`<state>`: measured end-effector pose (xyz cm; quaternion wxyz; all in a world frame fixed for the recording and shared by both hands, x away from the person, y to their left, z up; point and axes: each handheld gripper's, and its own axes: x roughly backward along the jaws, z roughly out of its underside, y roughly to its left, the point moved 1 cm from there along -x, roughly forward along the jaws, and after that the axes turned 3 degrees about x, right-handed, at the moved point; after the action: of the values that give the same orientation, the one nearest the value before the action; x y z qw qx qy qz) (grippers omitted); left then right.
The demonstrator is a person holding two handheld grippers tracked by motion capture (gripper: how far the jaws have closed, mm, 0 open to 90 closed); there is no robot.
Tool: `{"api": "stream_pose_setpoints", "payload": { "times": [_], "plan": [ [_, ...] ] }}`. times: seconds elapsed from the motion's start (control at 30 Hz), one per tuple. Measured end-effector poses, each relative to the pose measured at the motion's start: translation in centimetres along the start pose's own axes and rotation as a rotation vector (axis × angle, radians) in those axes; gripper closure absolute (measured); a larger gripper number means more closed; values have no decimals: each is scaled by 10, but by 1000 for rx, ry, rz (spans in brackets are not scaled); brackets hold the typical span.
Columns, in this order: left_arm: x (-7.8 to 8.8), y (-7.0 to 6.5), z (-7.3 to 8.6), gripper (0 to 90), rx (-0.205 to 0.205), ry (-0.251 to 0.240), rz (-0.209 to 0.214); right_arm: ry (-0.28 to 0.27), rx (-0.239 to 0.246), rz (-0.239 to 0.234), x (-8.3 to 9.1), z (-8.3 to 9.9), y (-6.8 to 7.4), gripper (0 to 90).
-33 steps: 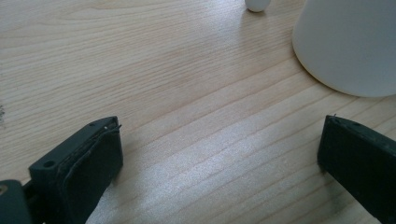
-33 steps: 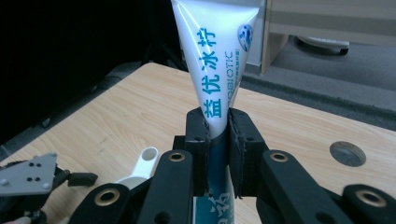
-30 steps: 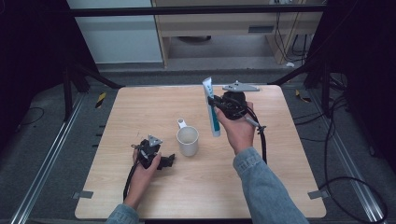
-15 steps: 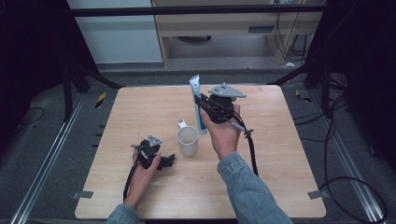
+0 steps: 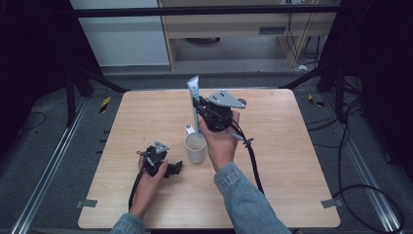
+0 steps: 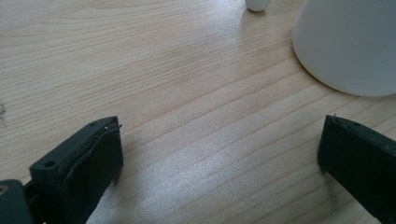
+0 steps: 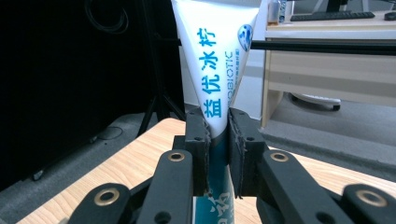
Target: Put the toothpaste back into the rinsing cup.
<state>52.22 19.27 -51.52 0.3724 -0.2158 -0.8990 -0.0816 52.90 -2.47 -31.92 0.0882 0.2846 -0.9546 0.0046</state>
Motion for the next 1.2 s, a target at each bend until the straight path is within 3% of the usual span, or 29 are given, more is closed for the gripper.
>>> {"api": "stream_pose_setpoints", "payload": {
  "times": [0.3,0.87,1.2],
  "plan": [
    [0,0,0,0,-1,3,1,-14,10,-19,-6,6,11,792],
    [0,0,0,0,0,-1,1,-12,8,-29,-10,27,15,792],
    [0,0,0,0,0,-4,3,13,-3,-20,-21,58,9,792]
  ]
}}
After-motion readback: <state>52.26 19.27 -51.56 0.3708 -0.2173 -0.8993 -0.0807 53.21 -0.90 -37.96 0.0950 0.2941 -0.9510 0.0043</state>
